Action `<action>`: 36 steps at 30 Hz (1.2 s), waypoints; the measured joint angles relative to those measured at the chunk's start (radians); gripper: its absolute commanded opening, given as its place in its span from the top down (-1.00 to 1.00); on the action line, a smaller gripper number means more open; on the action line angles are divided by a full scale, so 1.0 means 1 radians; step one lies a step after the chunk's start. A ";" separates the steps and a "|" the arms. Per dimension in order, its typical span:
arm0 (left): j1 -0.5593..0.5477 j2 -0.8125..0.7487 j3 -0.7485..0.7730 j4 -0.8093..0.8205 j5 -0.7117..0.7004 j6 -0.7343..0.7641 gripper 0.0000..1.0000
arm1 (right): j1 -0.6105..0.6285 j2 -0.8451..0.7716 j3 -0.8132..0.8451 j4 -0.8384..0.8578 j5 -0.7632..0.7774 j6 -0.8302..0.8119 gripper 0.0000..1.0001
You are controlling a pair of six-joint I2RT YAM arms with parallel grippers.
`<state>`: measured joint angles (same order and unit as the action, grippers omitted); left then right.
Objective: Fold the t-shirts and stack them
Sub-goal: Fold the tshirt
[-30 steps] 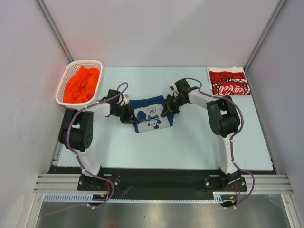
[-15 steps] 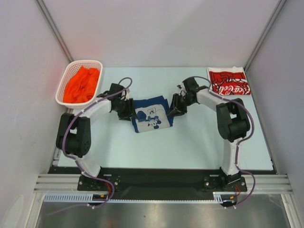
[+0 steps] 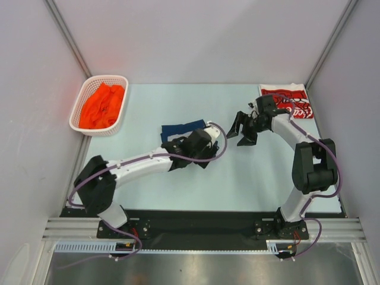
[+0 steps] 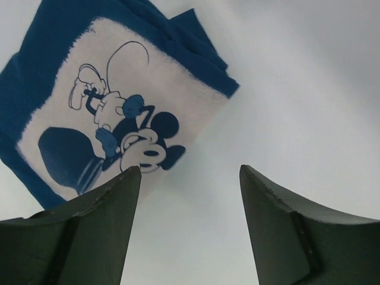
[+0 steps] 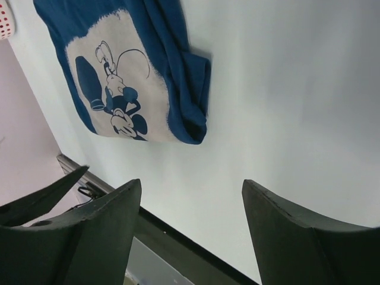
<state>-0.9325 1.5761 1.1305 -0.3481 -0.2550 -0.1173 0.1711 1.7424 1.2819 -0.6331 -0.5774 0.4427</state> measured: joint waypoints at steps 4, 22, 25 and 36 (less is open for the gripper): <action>-0.029 0.123 0.000 0.082 -0.117 0.092 -0.55 | -0.002 -0.002 -0.003 -0.005 0.010 -0.010 -0.55; -0.106 0.430 0.146 0.162 -0.323 0.201 -0.55 | -0.075 -0.002 -0.100 0.122 -0.063 0.009 -0.54; -0.106 0.457 0.174 0.175 -0.344 0.215 -0.51 | -0.075 0.001 -0.100 0.139 -0.072 0.018 -0.54; -0.099 0.457 0.102 0.243 -0.360 0.272 0.60 | -0.075 0.047 -0.116 0.211 -0.086 0.050 -0.54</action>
<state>-1.0317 2.0331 1.2324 -0.1051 -0.6155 0.1547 0.0963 1.7889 1.1664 -0.4225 -0.6636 0.4927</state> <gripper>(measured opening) 0.284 0.769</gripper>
